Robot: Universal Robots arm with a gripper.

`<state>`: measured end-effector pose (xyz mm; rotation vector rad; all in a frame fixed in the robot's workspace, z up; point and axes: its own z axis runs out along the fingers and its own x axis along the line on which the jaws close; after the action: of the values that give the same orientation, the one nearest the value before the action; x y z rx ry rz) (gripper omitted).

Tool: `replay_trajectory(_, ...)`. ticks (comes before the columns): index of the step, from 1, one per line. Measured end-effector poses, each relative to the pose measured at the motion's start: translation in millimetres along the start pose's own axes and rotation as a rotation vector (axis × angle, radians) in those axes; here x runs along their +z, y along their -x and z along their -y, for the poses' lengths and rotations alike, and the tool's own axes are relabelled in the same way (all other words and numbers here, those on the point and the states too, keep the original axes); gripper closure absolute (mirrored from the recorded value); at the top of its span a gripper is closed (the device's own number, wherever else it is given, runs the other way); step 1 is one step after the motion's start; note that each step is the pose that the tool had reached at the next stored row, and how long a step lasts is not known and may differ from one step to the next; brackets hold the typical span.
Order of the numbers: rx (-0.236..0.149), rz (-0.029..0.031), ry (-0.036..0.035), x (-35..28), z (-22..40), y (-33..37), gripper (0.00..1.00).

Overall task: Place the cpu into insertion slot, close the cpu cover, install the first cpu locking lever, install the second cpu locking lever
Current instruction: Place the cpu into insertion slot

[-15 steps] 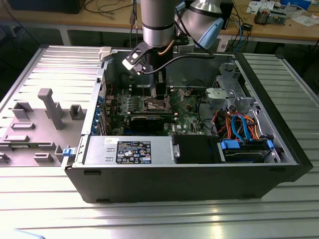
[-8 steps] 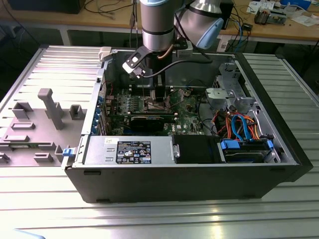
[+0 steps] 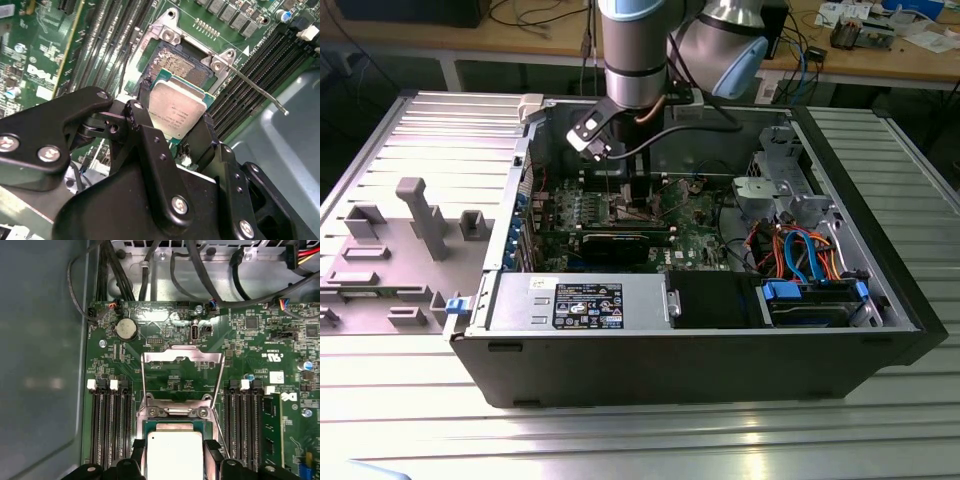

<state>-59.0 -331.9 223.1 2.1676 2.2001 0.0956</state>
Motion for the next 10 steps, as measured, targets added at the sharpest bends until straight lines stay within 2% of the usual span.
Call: replay_trajectory(10,-0.001,-0.0002,0.0000,15.4,6.2,0.2,0.46)
